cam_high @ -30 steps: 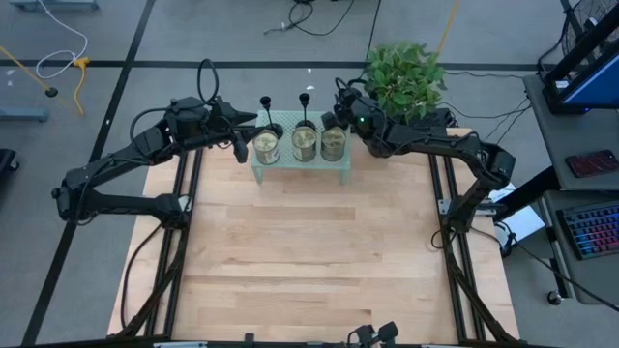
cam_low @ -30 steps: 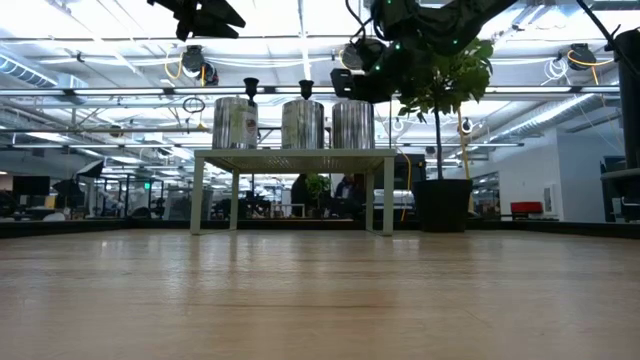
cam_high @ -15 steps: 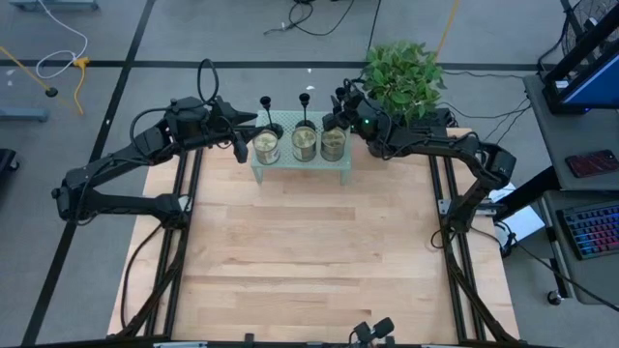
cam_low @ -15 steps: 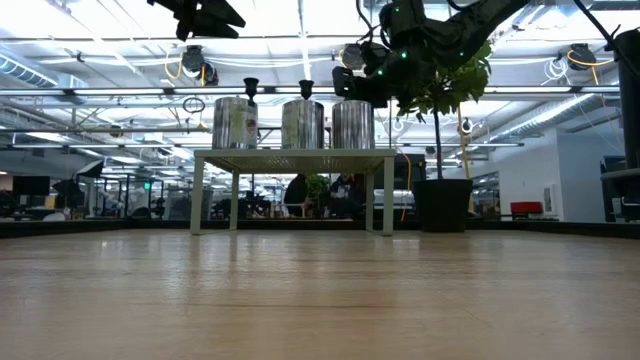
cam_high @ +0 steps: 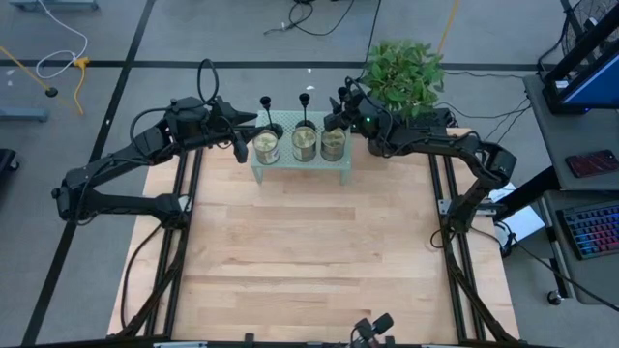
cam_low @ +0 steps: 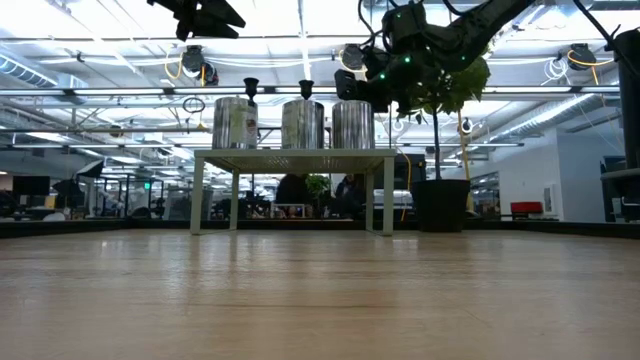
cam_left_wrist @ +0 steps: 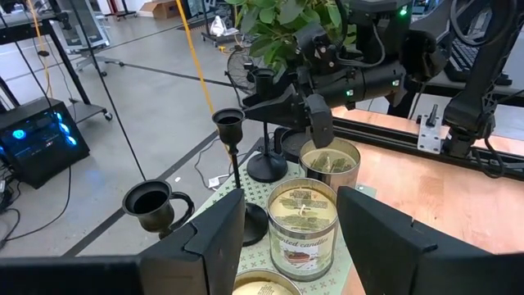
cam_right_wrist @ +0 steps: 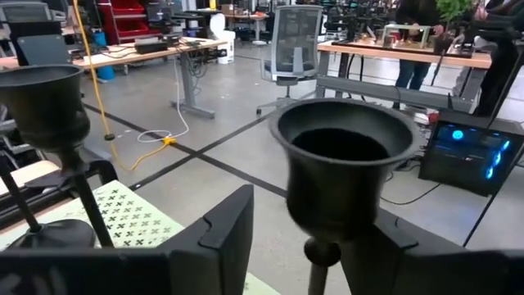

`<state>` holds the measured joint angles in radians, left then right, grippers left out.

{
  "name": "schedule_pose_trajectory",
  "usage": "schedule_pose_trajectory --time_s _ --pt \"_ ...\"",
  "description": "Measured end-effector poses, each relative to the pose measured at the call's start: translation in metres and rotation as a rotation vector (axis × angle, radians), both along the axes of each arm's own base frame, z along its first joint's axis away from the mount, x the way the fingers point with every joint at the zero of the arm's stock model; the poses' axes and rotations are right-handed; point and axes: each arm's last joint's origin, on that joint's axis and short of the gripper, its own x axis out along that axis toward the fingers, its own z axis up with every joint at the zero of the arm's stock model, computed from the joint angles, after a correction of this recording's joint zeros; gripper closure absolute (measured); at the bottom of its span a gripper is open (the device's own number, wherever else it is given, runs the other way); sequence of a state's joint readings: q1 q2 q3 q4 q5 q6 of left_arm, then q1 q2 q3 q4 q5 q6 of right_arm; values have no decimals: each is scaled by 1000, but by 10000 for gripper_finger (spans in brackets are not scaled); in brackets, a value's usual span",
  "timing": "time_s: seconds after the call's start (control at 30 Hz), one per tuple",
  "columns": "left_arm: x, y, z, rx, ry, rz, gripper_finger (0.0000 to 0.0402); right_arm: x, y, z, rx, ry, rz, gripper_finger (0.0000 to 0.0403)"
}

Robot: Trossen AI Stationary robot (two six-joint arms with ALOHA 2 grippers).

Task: Pick & Place candle stick holders
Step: Put the black candle holder on the shelf

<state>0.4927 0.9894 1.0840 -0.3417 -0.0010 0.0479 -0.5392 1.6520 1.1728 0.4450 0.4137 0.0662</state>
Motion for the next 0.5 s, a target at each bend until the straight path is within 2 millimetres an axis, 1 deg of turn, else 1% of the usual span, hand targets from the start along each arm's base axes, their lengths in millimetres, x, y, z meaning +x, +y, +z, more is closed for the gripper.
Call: schedule_pose_trajectory --time_s 0.23,0.5 --pt "0 0 0 0 0 0 199 0 0 1 -10 9 0 211" --pt "0 0 0 -2 5 0 199 -1 1 14 -104 -36 2 175"
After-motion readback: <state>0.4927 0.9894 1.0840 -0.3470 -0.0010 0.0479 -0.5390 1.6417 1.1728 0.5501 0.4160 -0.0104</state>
